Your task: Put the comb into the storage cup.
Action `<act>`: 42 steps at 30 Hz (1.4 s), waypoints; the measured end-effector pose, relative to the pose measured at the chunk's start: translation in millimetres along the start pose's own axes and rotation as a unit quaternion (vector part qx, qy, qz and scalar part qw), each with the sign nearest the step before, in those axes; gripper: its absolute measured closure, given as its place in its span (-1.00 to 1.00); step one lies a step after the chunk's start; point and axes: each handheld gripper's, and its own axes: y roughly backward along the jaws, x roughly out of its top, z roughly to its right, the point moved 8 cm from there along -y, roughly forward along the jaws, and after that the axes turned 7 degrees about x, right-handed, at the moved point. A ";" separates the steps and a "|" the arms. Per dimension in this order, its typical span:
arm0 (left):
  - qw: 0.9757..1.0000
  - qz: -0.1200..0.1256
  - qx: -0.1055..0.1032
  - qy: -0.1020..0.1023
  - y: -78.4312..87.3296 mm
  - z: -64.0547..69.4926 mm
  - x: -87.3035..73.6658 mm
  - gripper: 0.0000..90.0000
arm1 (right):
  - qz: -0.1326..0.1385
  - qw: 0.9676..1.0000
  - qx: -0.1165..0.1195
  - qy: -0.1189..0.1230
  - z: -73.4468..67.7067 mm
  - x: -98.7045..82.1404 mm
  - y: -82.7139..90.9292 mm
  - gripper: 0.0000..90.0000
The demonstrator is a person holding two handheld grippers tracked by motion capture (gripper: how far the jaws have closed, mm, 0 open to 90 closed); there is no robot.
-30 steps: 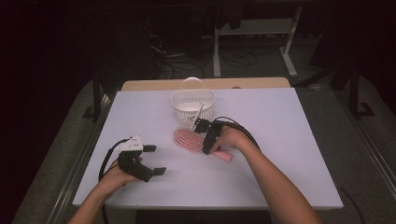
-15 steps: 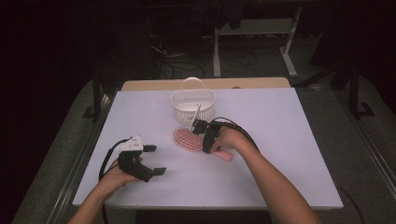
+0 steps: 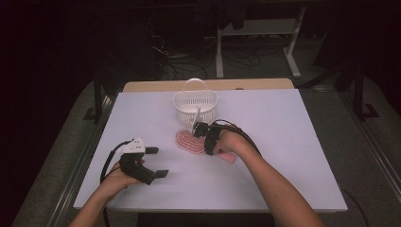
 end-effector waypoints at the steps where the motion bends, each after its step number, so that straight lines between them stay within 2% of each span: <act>1: 1.000 0.000 0.000 0.000 -0.1 0.0 0.0 -0.99 | -0.001 1.000 -0.001 0.000 0.1 0.0 0.1 0.51; 10: 1.000 0.000 0.000 0.001 0.3 0.0 -0.1 -0.99 | -0.004 1.000 -0.003 0.000 -0.2 -0.1 0.2 0.53; 17: 1.000 0.001 0.001 0.001 1.1 -0.9 -0.4 -0.99 | 0.006 1.000 0.000 0.001 0.1 -1.4 1.1 0.53; 22: 1.000 0.000 0.001 0.001 0.7 -0.9 -0.7 -0.99 | 0.025 1.000 0.006 0.004 1.1 -4.3 4.6 0.53; 32: 1.000 -0.001 0.001 0.001 0.4 -1.1 -0.9 -0.99 | 0.070 0.997 0.027 0.001 -0.4 -13.8 23.9 0.53; 38: 1.000 0.001 0.003 0.002 0.6 -1.8 -0.6 -0.99 | 0.102 0.994 0.040 0.007 -2.0 -19.1 35.9 0.53; 42: 1.000 0.001 0.003 0.002 0.5 -1.9 -0.9 -1.00 | 0.128 0.991 0.046 0.008 -2.0 -22.6 43.6 0.53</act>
